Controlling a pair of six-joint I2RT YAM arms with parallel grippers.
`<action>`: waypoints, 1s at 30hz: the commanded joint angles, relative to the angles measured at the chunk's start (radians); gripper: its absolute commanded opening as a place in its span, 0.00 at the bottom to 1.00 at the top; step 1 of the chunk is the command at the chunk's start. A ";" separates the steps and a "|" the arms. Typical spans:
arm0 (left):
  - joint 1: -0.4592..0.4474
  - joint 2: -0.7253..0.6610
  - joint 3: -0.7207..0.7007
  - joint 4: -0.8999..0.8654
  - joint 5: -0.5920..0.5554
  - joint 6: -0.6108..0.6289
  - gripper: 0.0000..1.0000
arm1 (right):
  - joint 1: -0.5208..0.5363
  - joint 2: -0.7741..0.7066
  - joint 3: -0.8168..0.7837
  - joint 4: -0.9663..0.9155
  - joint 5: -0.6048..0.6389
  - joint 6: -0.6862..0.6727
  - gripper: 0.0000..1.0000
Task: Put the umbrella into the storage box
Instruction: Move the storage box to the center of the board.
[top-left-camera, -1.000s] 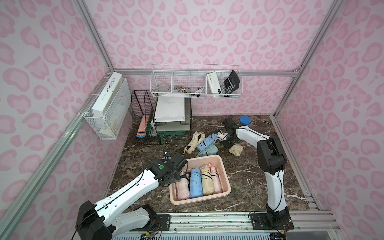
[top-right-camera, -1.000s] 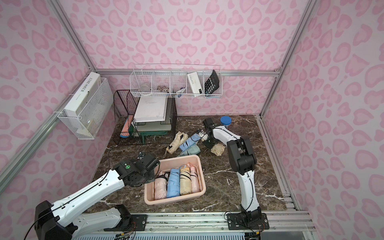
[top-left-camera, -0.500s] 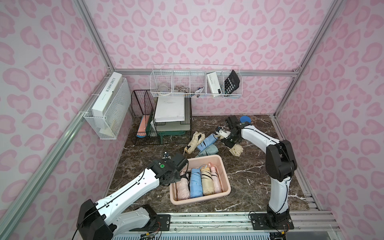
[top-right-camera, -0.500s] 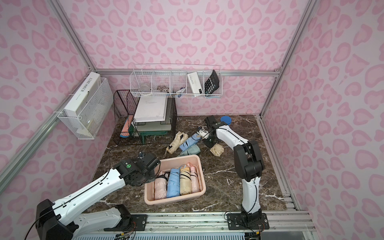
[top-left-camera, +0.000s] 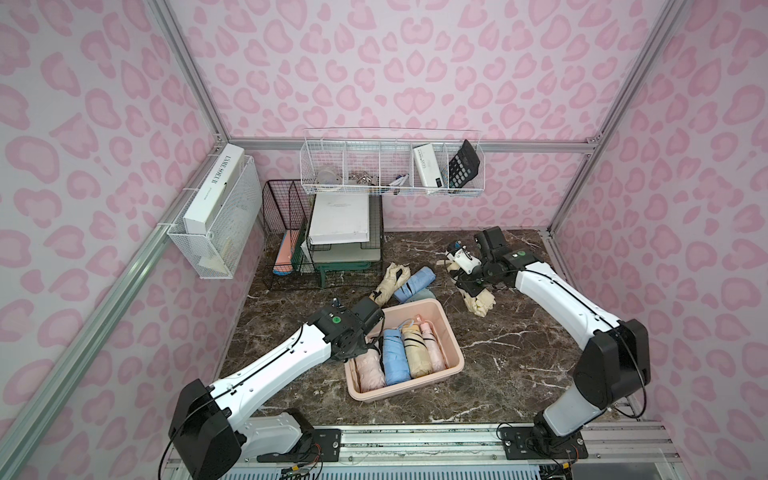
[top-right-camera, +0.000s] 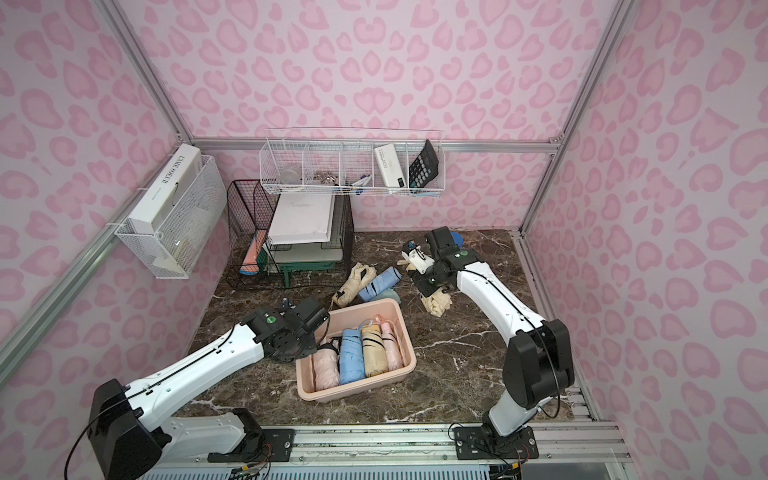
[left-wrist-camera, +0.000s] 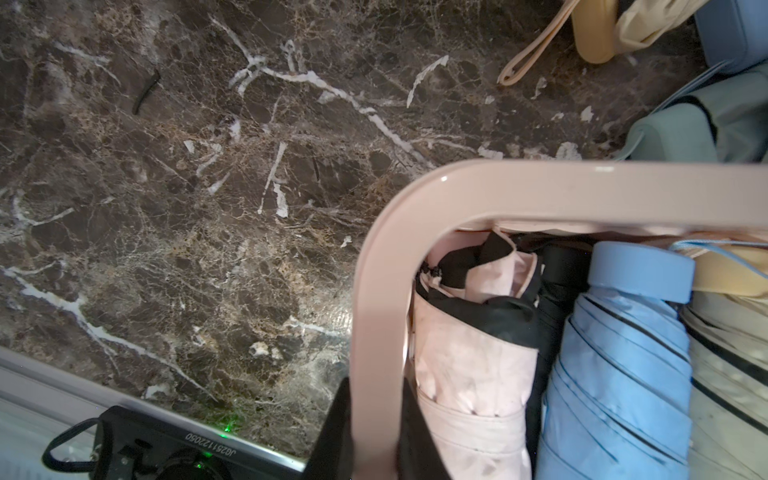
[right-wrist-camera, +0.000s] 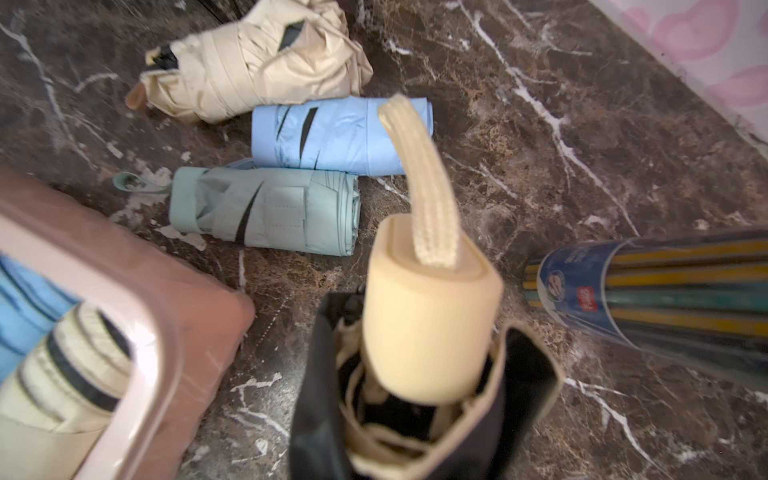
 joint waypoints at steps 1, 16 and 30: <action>-0.004 0.023 0.002 0.033 0.079 -0.070 0.02 | 0.001 -0.061 -0.007 0.011 -0.068 0.077 0.10; -0.103 0.178 0.146 0.087 0.056 -0.107 0.02 | 0.248 -0.251 -0.098 0.139 -0.079 0.390 0.09; -0.115 0.238 0.189 0.140 0.074 -0.073 0.02 | 0.357 -0.197 -0.278 0.114 0.169 0.506 0.09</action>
